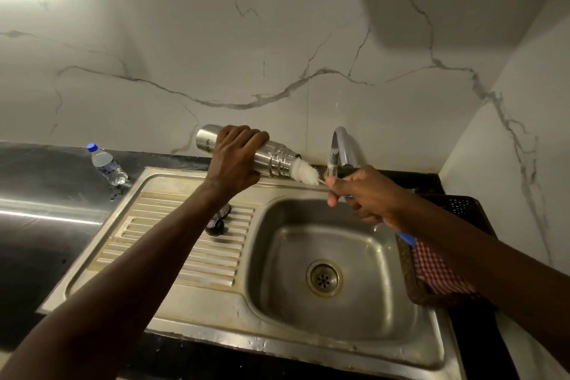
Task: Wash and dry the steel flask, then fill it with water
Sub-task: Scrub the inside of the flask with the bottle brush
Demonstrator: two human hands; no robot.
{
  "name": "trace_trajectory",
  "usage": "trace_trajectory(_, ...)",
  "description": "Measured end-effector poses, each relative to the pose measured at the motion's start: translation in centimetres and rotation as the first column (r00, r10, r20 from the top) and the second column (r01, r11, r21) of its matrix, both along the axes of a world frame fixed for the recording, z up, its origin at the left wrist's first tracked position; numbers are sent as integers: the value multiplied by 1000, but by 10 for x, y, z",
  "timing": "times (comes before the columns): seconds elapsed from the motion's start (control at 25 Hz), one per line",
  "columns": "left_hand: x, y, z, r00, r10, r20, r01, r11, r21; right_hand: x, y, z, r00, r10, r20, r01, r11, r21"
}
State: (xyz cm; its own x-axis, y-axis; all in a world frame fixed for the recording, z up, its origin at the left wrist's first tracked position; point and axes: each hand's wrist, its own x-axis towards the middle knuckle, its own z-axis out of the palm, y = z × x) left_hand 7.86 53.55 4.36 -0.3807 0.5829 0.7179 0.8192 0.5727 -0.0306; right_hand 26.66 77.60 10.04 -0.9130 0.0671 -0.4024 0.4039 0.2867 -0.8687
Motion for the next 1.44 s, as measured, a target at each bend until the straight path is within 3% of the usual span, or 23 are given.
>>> trace_trajectory(0.08, 18, 22, -2, 1000, -28, 1, 28, 999, 20, -4, -10, 0, 1000, -30, -7, 30, 1000, -4)
trace_trajectory(0.16, 20, 31, 0, 993, -106, 51, 111, 989, -100, -8, -20, -2, 997, -69, -27, 71, 995, 64)
trace_trajectory(0.24, 4, 11, 6, 977, -58, 207, 108, 964, -241, -7, -12, -5, 996, -19, -88, 39, 972, 232)
trace_trajectory(0.36, -6, -8, 10, 883, 78, 463, 78, 948, -308, -6, -3, -11, 977, 58, -205, 48, 877, 478)
trace_trajectory(0.48, 19, 23, 18, 813, 52, 580, 280, 838, -468, -13, -25, -24, 939, 287, -188, -92, 738, 669)
trace_trajectory(0.56, 11, 17, 22, 747, 116, 655, 302, 818, -489, -12, -23, -25, 926, 337, -169, -108, 667, 737)
trace_trajectory(0.64, -5, 0, 24, 684, 207, 699, 271, 818, -507, -5, -7, -20, 932, 294, -210, -42, 666, 745)
trace_trajectory(0.76, 2, 13, 30, 634, 242, 734, 369, 740, -562, -5, -20, -15, 883, 461, -92, -122, 413, 902)
trace_trajectory(0.8, 9, 24, 32, 638, 225, 736, 406, 714, -570, -6, -31, -14, 870, 486, -78, -131, 381, 915)
trace_trajectory(0.92, 1, 20, 32, 654, 185, 734, 374, 764, -526, -4, -19, -13, 871, 476, -121, -90, 398, 913)
trace_trajectory(1.0, -2, 5, 26, 784, 113, 611, 210, 878, -431, 0, -1, -16, 916, 316, -249, 0, 619, 786)
trace_trajectory(1.08, 11, 16, 14, 961, -10, 277, 83, 964, -252, -2, -7, -14, 964, 74, -254, 51, 890, 453)
trace_trajectory(1.12, 18, 27, 10, 992, -59, 109, 73, 989, -126, -5, -14, -12, 982, -19, -189, 68, 965, 254)
trace_trajectory(1.16, 21, 33, 8, 994, -105, -9, 105, 994, -28, -7, -19, -9, 990, -85, -110, 94, 992, 85)
trace_trajectory(1.24, 13, 24, 3, 978, -151, -145, 149, 989, -25, -4, -17, -1, 995, -102, 16, 103, 990, -99)
trace_trajectory(1.28, 5, 13, 4, 978, -129, -162, 126, 992, -31, 1, -11, 2, 993, -87, 75, 98, 983, -156)
trace_trajectory(1.44, 19, 29, -12, 987, -15, -160, 51, 974, 222, 5, -16, 6, 963, -32, 267, 138, 911, -389)
